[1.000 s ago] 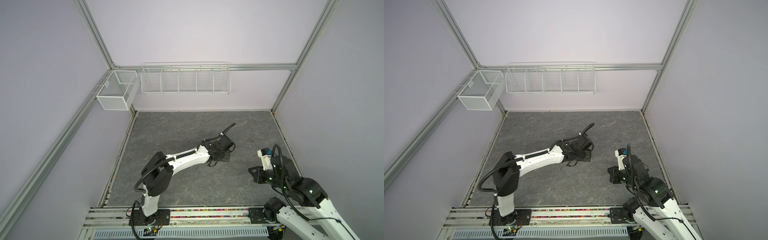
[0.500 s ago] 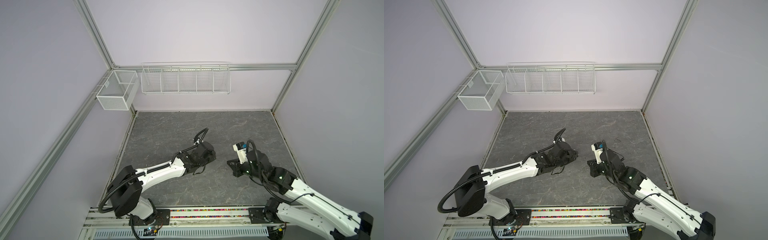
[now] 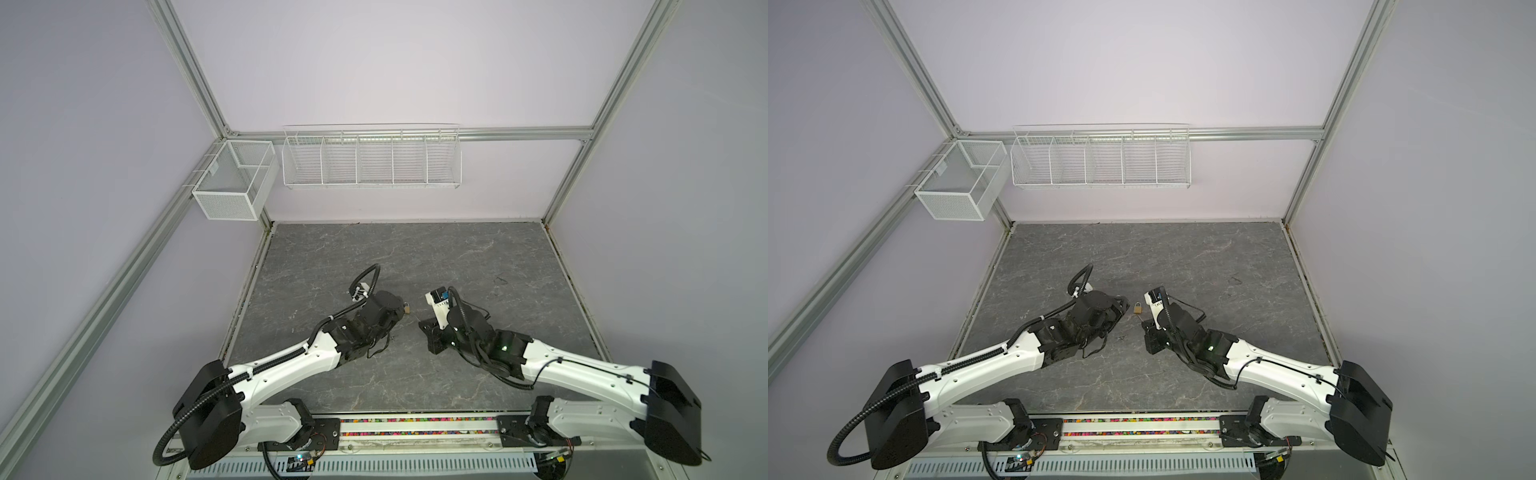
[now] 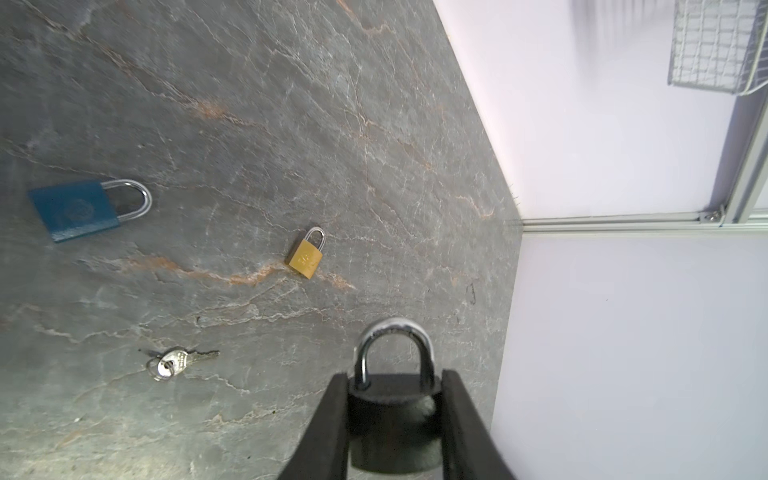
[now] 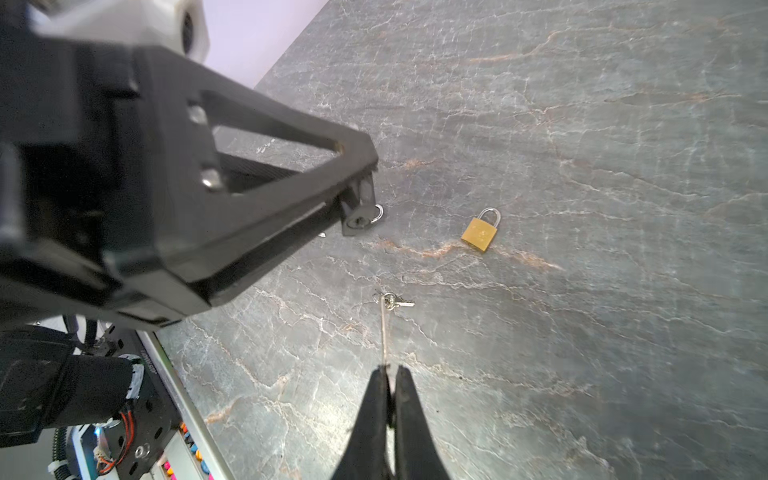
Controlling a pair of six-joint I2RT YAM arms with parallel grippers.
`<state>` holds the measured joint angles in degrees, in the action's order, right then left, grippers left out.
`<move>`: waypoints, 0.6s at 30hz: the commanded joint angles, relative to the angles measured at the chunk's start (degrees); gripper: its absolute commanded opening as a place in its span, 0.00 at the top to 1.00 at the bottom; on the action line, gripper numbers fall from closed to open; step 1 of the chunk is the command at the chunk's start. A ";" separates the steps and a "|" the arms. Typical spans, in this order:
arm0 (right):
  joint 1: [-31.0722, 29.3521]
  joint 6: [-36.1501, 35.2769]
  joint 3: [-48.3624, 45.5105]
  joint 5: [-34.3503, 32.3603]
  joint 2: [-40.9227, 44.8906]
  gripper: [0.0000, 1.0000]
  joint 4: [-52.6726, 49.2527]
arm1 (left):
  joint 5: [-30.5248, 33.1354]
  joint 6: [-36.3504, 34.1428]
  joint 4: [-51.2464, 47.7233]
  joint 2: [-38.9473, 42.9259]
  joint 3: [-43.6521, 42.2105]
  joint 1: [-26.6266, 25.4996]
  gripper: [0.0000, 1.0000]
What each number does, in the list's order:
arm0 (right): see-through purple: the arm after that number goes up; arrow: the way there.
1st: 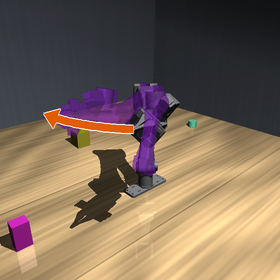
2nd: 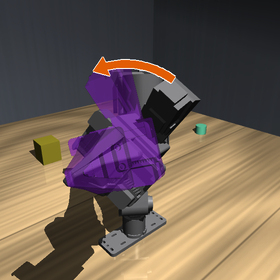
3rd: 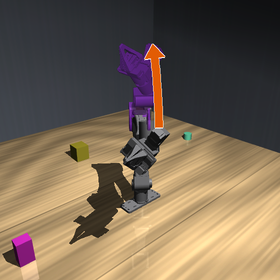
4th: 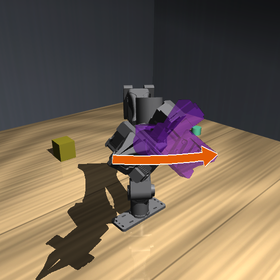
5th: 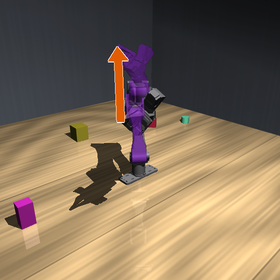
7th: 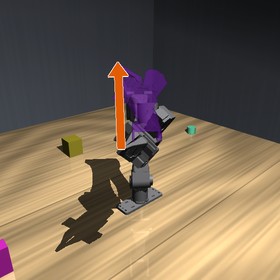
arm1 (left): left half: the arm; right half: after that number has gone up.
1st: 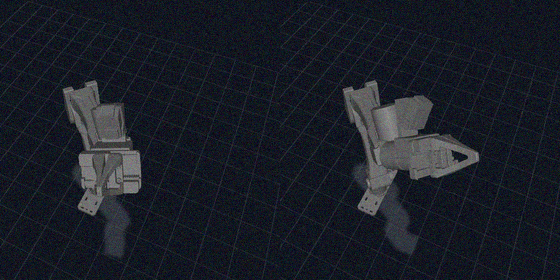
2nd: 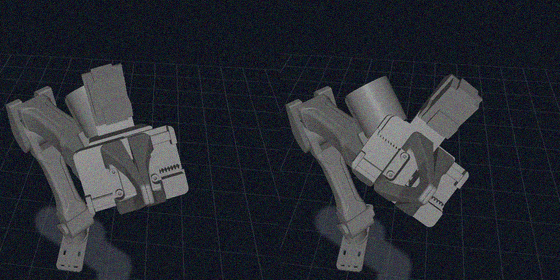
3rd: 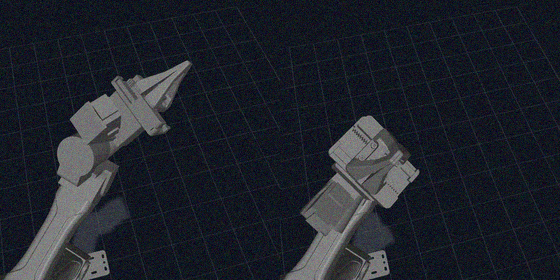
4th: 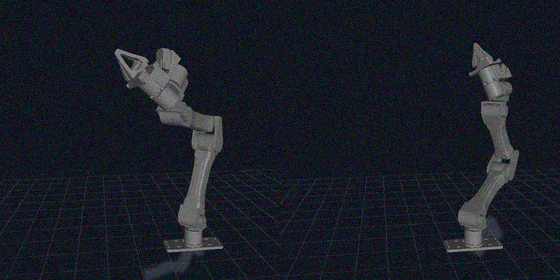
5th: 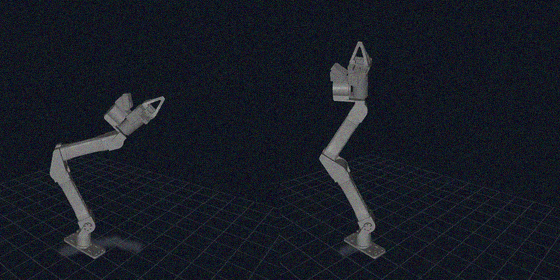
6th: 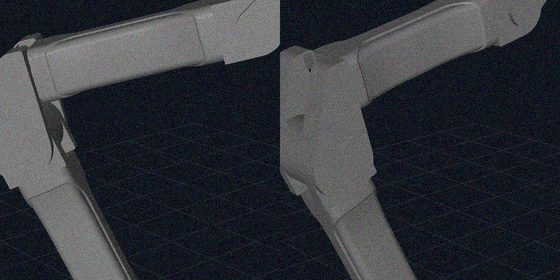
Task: Unlock with the key
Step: 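Lift the black padlock with the left gripper while the right gripper brings the key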
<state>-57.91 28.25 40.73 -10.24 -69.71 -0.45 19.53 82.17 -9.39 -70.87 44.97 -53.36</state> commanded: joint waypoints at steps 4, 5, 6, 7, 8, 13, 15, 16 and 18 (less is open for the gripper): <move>-1.08 -0.30 3.22 -1.05 -4.90 0.93 5.89 | 0.62 1.37 -0.20 2.38 -0.96 1.85 1.00; -1.09 -0.23 3.21 -0.96 -5.16 0.93 6.42 | 0.61 1.12 -0.19 2.56 -0.96 1.88 1.00; -1.13 -0.45 3.29 -0.53 -5.33 0.93 7.13 | 0.52 1.06 -0.59 2.73 -0.95 1.86 1.00; -1.10 -0.68 3.66 -0.16 -5.85 0.93 7.28 | 0.36 1.02 -0.64 2.84 -1.11 2.01 1.00; -1.07 -0.97 4.18 0.17 -6.32 0.93 7.17 | -0.02 0.96 -0.32 2.93 -1.27 2.12 1.00; -1.09 -3.34 6.79 -0.01 -8.46 0.93 4.84 | -3.58 -1.04 1.36 2.35 -1.18 3.28 1.00; -1.09 -4.07 8.61 -0.82 -8.99 0.93 1.98 | -4.63 -1.78 1.04 2.05 -0.73 3.40 1.00; -1.10 -4.08 9.17 -1.49 -9.19 0.93 0.81 | -4.99 -2.01 1.04 2.05 -0.62 3.53 1.00; -1.06 -4.25 9.26 -1.82 -9.14 0.93 0.04 | -5.11 -2.10 0.77 2.33 -0.69 3.53 1.00</move>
<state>-58.67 25.71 48.69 -10.76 -78.56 2.17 15.46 80.86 -9.30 -68.79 43.81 -50.13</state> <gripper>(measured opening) 0.072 0.296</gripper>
